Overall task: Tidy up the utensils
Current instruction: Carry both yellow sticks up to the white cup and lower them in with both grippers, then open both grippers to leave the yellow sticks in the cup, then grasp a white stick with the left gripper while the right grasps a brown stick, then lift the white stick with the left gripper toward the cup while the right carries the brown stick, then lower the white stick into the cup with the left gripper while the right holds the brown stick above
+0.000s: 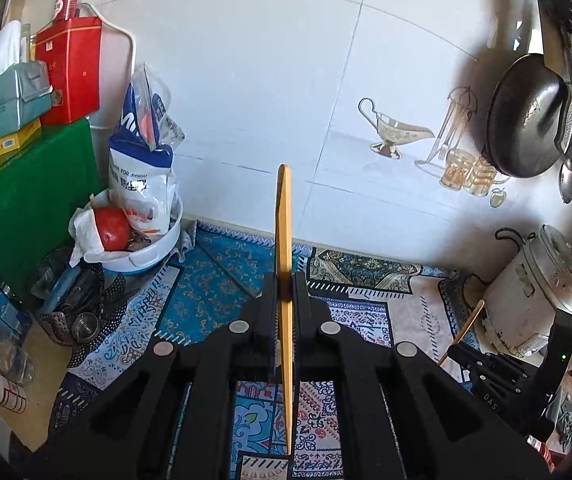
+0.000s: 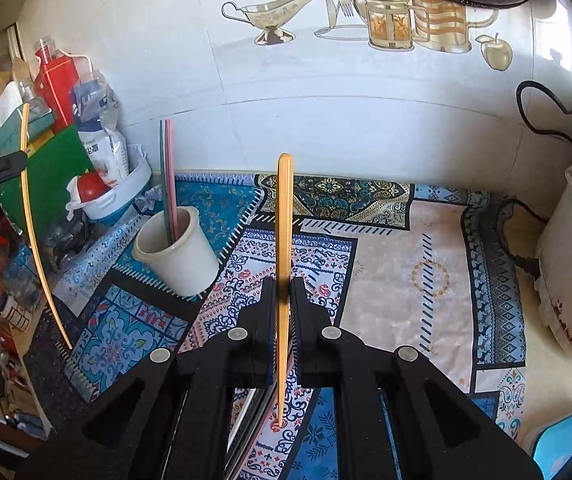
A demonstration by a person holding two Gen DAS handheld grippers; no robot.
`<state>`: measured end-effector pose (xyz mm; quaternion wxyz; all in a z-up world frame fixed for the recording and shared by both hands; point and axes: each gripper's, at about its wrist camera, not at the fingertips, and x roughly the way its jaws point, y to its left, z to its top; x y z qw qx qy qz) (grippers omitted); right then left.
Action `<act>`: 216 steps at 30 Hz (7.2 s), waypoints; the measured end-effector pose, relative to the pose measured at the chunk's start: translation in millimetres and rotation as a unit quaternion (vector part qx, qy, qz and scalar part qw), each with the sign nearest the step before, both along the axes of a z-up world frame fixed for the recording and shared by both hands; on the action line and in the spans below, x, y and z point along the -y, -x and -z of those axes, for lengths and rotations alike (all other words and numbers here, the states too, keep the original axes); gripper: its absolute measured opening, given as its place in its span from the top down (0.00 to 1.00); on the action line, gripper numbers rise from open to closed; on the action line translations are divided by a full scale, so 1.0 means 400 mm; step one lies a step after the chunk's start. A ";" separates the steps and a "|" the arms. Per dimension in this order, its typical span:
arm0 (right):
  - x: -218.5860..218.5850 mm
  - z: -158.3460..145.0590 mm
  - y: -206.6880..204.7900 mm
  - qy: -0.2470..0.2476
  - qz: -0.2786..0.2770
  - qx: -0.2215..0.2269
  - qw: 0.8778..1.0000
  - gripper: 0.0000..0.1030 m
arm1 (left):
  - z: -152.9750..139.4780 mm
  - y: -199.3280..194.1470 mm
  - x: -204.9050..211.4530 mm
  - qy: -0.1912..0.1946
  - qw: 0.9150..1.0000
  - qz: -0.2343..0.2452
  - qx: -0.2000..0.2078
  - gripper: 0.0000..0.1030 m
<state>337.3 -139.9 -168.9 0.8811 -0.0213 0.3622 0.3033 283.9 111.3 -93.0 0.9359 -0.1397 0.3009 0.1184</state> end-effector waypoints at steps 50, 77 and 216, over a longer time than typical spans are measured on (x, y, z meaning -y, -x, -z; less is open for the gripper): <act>-0.425 -0.016 -0.185 0.019 -0.178 -0.012 0.984 0.94 | 0.218 -0.339 -0.143 0.010 0.995 -0.026 -0.093 0.96; -0.131 -0.126 0.028 0.064 -0.096 0.039 0.993 0.75 | 0.102 -0.091 0.095 -0.012 0.994 0.062 -0.088 0.68; -0.231 0.248 -0.331 0.100 -0.071 -0.207 0.971 0.91 | 0.116 -0.136 -0.077 0.021 0.999 -0.020 -0.041 0.96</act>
